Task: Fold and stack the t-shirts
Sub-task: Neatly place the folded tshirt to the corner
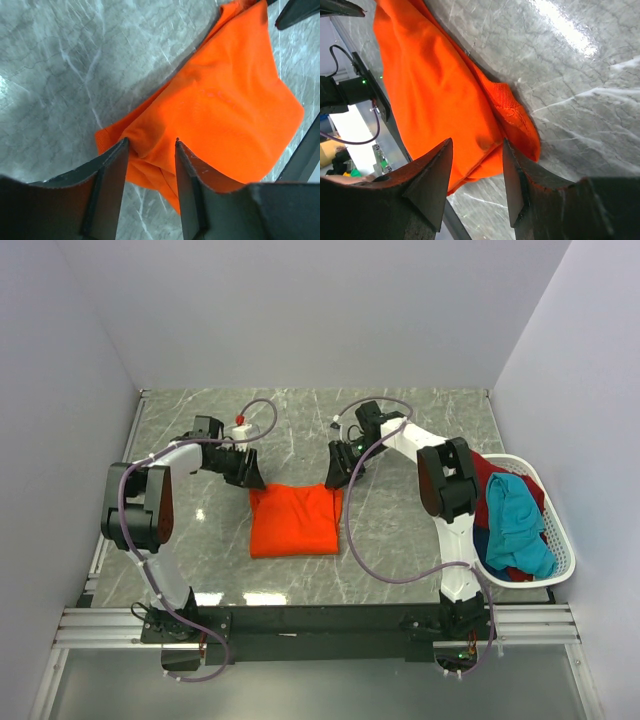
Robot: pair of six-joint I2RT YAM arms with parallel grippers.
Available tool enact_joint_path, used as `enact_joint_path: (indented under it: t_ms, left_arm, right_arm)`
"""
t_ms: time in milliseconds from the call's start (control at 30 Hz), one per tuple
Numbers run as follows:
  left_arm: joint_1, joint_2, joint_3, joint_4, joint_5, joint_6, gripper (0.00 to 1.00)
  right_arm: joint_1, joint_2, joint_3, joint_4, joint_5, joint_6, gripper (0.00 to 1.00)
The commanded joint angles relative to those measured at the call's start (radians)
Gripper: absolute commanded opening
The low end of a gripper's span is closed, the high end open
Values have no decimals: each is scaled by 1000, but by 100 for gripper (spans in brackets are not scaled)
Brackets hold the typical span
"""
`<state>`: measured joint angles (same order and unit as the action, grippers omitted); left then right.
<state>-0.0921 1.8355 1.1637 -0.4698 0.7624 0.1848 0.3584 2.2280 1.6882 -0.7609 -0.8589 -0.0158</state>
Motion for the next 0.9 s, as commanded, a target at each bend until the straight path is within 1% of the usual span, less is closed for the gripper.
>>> enact_joint_path:
  t_ms: [0,67,133,267,367,433,467,500,567,600,667,700,767,867]
  left_arm:
    - [0,4,42,46,-14,-36,49]
    - [3,-4,33,62,-52,-45,54]
    - [6,-12,28,77,-60,-50,55]
    - [6,-4,36,50,-40,-38,52]
    - [6,4,34,39,-17,-31,50]
    - [6,4,31,37,-5,-30,47]
    - [5,5,31,36,8,-30,41]
    - [5,5,33,33,17,-28,37]
    - [5,14,43,16,28,-25,28]
    - [5,15,47,13,32,-21,20]
    - [8,11,51,11,29,-21,13]
    - [12,8,50,20,15,-27,7]
    - [23,-10,41,40,-4,-44,1]
    - [51,-25,37,83,-40,-67,1]
  right_arm:
    - [11,5,-1,28,-25,7,51]
    - [13,9,-1,29,-25,5,50]
    - [13,12,5,31,-26,4,45]
    - [13,21,8,29,-31,2,38]
    - [13,21,7,31,-34,2,30]
    - [13,16,4,29,-34,2,23]
    - [13,12,2,29,-32,2,20]
    - [13,10,1,29,-31,1,13]
    - [13,-2,-2,29,-19,-1,7]
    - [13,-7,-1,26,-16,-3,2]
    - [11,-22,-2,23,-2,-9,0]
    - [8,-28,-8,20,3,-12,0]
    - [4,-51,-21,23,12,-16,0]
    - [-16,-82,-48,37,37,-22,0]
